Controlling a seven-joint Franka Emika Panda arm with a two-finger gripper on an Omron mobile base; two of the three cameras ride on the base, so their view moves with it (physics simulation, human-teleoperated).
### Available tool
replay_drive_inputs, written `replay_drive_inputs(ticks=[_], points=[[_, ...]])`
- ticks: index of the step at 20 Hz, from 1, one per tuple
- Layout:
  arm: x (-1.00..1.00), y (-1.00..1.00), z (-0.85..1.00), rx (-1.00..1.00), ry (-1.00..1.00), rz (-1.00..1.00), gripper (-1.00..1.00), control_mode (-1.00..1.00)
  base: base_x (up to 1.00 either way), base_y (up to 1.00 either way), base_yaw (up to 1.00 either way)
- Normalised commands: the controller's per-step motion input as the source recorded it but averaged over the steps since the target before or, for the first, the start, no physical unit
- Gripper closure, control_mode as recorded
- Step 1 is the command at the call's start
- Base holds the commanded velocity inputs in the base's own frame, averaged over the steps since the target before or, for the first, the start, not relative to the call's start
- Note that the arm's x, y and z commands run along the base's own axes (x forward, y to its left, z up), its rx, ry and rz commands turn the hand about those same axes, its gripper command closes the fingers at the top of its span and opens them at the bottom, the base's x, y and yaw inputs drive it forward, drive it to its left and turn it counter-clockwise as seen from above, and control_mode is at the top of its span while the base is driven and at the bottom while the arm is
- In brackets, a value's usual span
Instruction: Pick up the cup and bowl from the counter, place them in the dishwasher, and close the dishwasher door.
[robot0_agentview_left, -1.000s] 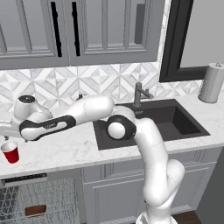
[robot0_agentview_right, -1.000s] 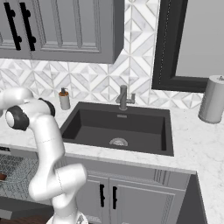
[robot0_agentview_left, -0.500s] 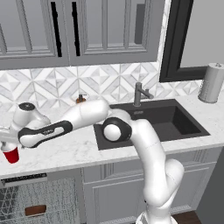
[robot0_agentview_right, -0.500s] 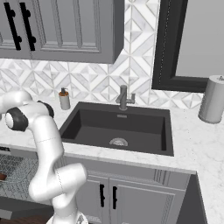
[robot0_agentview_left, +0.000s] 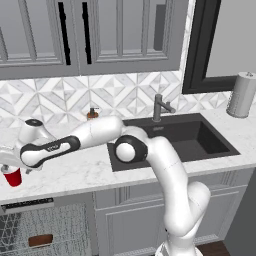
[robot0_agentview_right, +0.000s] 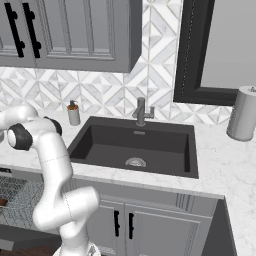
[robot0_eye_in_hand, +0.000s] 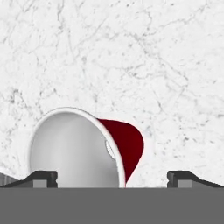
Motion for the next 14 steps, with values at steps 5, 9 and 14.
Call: replay_drive_inputs(ticks=[5,9,14], points=[[0.00,0.00,-0.18,0.00,0.02,0.00,-1.00,-1.00,0.00,0.00,0.00],[0.00,0.00,-0.14,0.00,0.01,0.00,-1.00,-1.00,0.00,0.00,0.00],[0.00,0.00,-0.16,0.00,0.05,0.00,1.00,-1.00,0.00,0.00,0.00]])
